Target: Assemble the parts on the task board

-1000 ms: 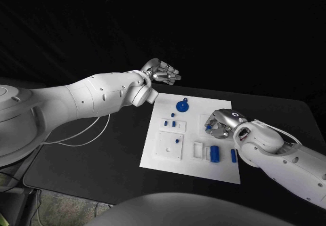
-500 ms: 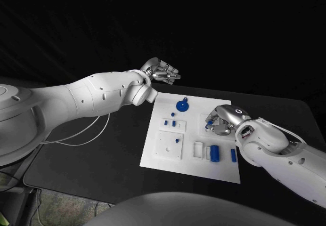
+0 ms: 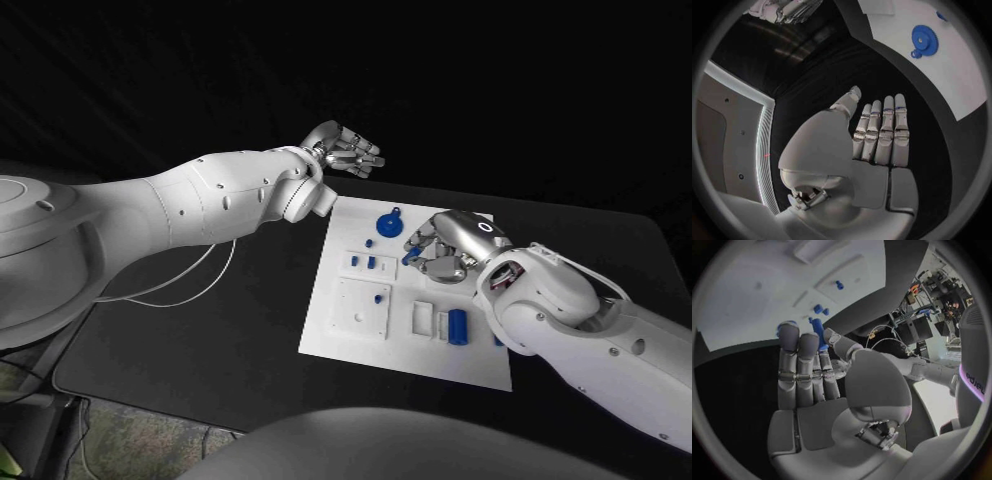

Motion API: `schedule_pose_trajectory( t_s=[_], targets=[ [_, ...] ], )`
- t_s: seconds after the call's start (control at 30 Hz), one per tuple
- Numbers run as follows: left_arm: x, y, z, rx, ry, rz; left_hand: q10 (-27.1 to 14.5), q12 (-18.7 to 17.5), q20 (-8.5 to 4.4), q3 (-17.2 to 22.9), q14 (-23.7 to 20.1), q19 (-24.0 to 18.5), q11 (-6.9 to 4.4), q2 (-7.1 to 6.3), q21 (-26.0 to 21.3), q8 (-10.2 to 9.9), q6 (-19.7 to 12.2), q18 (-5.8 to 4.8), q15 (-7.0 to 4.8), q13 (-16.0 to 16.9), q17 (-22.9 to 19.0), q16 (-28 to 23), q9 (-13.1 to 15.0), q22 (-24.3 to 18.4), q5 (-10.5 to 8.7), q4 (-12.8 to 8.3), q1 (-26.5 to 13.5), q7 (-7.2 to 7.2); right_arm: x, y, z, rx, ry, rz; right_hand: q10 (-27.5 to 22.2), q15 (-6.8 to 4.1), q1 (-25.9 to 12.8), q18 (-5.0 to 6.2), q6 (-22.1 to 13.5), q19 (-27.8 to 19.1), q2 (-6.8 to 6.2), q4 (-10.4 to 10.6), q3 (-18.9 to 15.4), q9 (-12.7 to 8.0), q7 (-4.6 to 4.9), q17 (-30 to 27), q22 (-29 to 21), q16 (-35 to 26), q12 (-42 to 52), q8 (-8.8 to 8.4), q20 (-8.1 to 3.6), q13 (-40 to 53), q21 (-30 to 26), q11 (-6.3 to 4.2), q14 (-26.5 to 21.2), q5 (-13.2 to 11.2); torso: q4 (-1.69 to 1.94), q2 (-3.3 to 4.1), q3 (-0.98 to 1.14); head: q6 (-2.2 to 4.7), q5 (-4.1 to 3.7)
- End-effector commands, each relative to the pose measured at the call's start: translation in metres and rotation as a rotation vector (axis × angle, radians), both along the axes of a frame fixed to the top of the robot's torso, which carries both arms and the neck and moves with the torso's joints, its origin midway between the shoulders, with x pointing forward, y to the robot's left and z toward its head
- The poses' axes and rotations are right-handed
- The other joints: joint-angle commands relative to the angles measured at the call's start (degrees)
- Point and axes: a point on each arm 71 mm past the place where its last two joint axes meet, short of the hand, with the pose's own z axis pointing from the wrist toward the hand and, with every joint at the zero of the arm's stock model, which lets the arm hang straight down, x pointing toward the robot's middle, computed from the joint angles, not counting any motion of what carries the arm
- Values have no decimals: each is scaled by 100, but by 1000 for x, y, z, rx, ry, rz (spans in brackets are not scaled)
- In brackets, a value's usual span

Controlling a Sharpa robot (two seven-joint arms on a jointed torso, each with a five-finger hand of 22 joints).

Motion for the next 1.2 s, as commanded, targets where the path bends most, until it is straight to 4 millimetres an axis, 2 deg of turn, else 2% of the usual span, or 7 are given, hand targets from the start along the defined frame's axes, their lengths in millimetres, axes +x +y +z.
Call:
schedule_pose_trajectory(
  t_s=[0.03,0.17,0.43,0.73,0.87,1.2],
  targets=[
    [0,-5,1,-12,-1,-18,-37,11,14,-21,-3,27,-1,56,3,-9,10,11,11,2,-7,-24,3,-8,-25,11,11,-19,-10,18,-5,0,8,69,201,-30,-5,81,81,156,71,-17,-46,8,-54,-7,12,-40,10,29,-37,-4,-32,-149,3,38,12,6,-1,0,38],
    [0,-8,0,-14,0,-24,-37,11,14,-20,0,24,-2,61,4,-9,13,11,9,2,-6,-23,3,-9,-28,12,17,-20,-22,39,-14,-6,17,127,200,-30,-5,82,81,163,77,-30,-47,8,-54,-6,21,-42,10,28,-38,-4,-46,-149,5,39,13,9,-5,0,59],
    [-1,-14,0,-18,2,-36,-37,11,14,-20,0,24,-2,61,4,-9,13,11,9,2,-6,-23,3,-9,-28,12,17,-20,-37,60,-31,-34,40,194,202,-30,-16,85,83,170,86,-55,-52,9,-54,-5,36,-48,11,30,-37,-3,-66,-150,8,39,9,7,-5,0,108],
    [-1,-17,-1,-20,5,-43,-37,11,14,-20,0,24,-2,61,4,-9,13,11,9,2,-6,-23,3,-9,-28,12,17,-20,-46,64,-50,-98,70,226,205,-31,-25,84,84,174,99,-81,-63,11,-55,-1,56,-49,11,29,-38,-3,-76,-151,9,39,-2,5,3,0,174],
    [-1,-17,-1,-20,6,-43,-37,11,14,-20,0,24,-2,61,4,-9,13,11,9,2,-6,-23,3,-9,-28,12,17,-20,-47,64,-55,-116,78,228,210,-32,-32,82,92,177,104,-96,-75,12,-56,2,72,-47,11,29,-39,-3,-73,-152,10,39,-1,7,5,0,181],
    [-1,-17,-1,-20,8,-45,-43,11,16,-25,-9,21,1,66,4,-10,4,11,13,2,-6,-23,3,-11,-30,10,9,-18,-47,65,-61,-133,73,212,213,-33,-43,83,91,183,116,-118,-80,11,-57,3,90,-48,10,28,-40,-3,-87,-153,13,39,3,6,-4,0,191]
  ],
)
